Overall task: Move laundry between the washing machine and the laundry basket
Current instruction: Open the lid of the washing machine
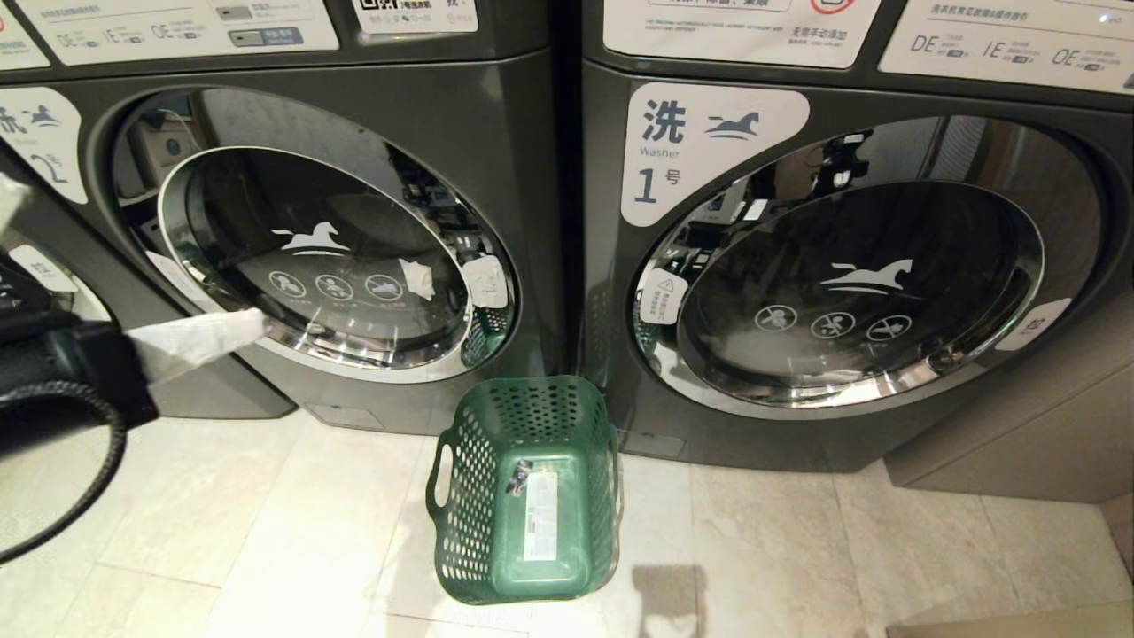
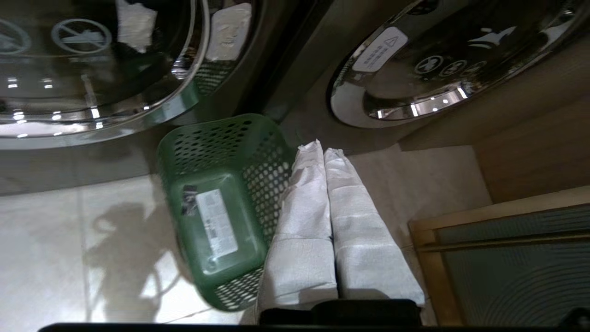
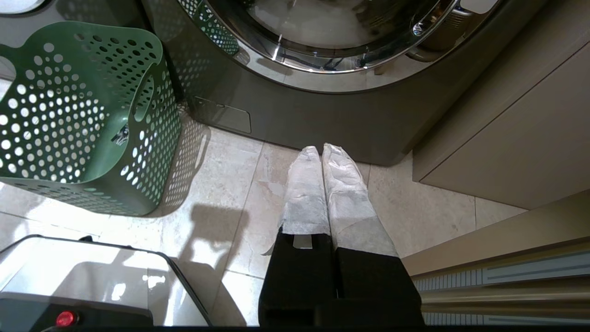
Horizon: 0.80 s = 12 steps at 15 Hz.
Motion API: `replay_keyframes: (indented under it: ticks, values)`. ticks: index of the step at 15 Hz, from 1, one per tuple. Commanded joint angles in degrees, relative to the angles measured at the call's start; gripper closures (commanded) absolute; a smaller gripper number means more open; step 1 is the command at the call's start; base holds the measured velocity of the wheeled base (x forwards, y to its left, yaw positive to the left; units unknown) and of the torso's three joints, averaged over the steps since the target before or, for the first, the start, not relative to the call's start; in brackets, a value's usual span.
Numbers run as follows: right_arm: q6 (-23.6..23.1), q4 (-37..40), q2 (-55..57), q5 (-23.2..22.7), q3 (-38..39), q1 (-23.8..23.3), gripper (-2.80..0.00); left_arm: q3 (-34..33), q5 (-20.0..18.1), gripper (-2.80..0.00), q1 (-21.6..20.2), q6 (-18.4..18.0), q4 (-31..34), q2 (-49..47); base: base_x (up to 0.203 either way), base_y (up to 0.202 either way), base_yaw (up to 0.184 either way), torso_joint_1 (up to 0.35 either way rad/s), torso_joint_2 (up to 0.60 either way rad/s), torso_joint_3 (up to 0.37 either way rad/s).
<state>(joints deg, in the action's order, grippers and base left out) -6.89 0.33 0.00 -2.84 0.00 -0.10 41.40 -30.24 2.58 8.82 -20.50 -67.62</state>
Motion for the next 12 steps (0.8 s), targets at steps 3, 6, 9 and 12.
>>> replay_keyframes:
  ticks: [3, 6, 9, 12]
  values:
    - [-0.1, 0.0, 0.0, -0.1, 0.0, 0.0, 0.0, -4.8, -8.3, 0.0, 0.4, 1.5, -19.5, -16.9, 0.0, 0.0, 0.0, 0.0, 0.0, 0.0]
    - [-0.1, 0.0, 0.0, -0.1, 0.0, 0.0, 0.0, -5.8, -6.8, 0.0, 1.8, -12.9, -25.5, -26.3, 0.0, 0.0, 0.0, 0.0, 0.0, 0.0]
    - [-0.1, 0.0, 0.1, -0.1, 0.0, 0.0, 0.0, -2.4, -6.8, 0.0, 1.0, -16.8, -28.1, -35.0, 0.0, 0.0, 0.0, 0.0, 0.0, 0.0]
    - [-0.1, 0.0, 0.0, -0.1, 0.0, 0.0, 0.0, 3.5, -6.8, 0.0, -0.7, -19.0, -29.1, -40.3, 0.0, 0.0, 0.0, 0.0, 0.0, 0.0]
